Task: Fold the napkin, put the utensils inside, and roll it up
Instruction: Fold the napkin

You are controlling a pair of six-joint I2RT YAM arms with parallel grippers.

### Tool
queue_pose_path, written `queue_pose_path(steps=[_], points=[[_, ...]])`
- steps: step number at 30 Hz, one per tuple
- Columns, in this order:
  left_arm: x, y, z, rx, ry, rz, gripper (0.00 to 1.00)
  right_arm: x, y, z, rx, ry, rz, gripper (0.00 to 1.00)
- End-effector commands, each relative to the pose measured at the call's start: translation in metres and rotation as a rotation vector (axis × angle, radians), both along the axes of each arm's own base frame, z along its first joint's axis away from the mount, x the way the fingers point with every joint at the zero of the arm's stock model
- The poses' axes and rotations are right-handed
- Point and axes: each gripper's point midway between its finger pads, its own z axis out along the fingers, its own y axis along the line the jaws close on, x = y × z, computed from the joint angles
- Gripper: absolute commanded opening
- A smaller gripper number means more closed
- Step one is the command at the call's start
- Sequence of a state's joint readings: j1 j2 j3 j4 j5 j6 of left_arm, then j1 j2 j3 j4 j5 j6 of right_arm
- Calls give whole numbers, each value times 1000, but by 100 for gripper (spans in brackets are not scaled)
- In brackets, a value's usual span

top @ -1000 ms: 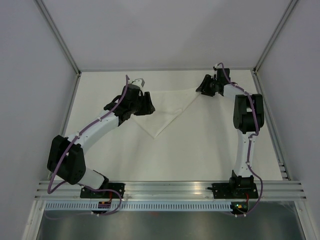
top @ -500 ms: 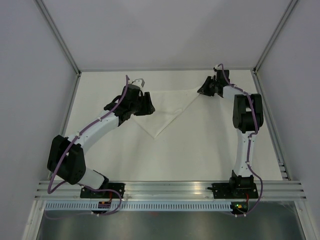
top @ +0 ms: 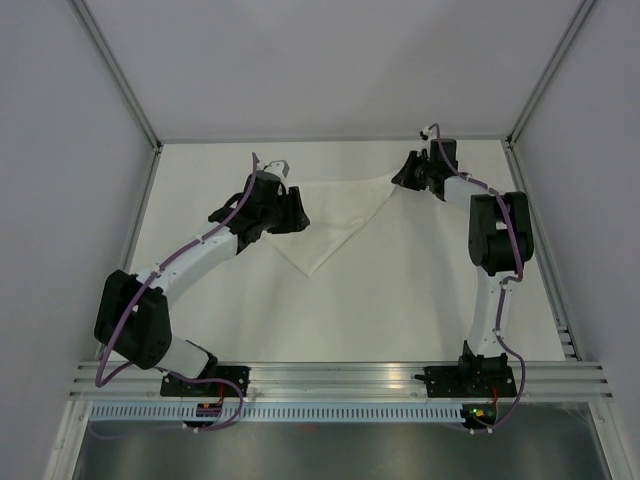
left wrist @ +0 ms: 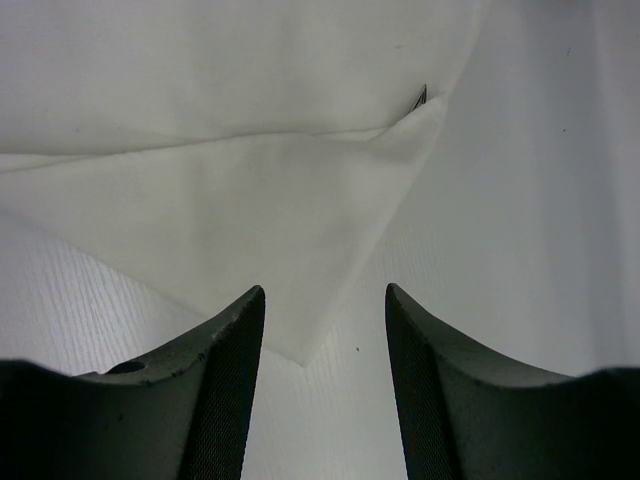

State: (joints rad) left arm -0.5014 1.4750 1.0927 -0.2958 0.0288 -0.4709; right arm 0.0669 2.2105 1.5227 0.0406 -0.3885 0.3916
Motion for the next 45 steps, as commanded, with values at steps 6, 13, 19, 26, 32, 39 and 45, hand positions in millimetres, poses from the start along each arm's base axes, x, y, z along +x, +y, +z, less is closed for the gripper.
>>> queue_pose_path(steps=[6, 13, 19, 26, 32, 39, 45], points=[[-5, 9, 9, -37, -34, 76, 56, -23, 56, 97, -111, -338, 203, 5], [-13, 27, 42, -73, -109, 160, 56, -68, 107, 103, -191, -422, 406, 5], [-24, 37, 69, -113, -159, 189, 57, -116, 157, 104, -259, -504, 619, 5], [-31, 42, 78, -113, -168, 197, 57, -155, 193, 91, -365, -562, 759, 5], [-33, 45, 79, -107, -167, 202, 57, -180, 215, 83, -441, -613, 853, 5], [-33, 45, 76, -102, -161, 203, 57, -203, 225, 65, -499, -638, 954, 5], [-33, 44, 74, -101, -153, 204, 57, -219, 231, 47, -528, -634, 1019, 6]])
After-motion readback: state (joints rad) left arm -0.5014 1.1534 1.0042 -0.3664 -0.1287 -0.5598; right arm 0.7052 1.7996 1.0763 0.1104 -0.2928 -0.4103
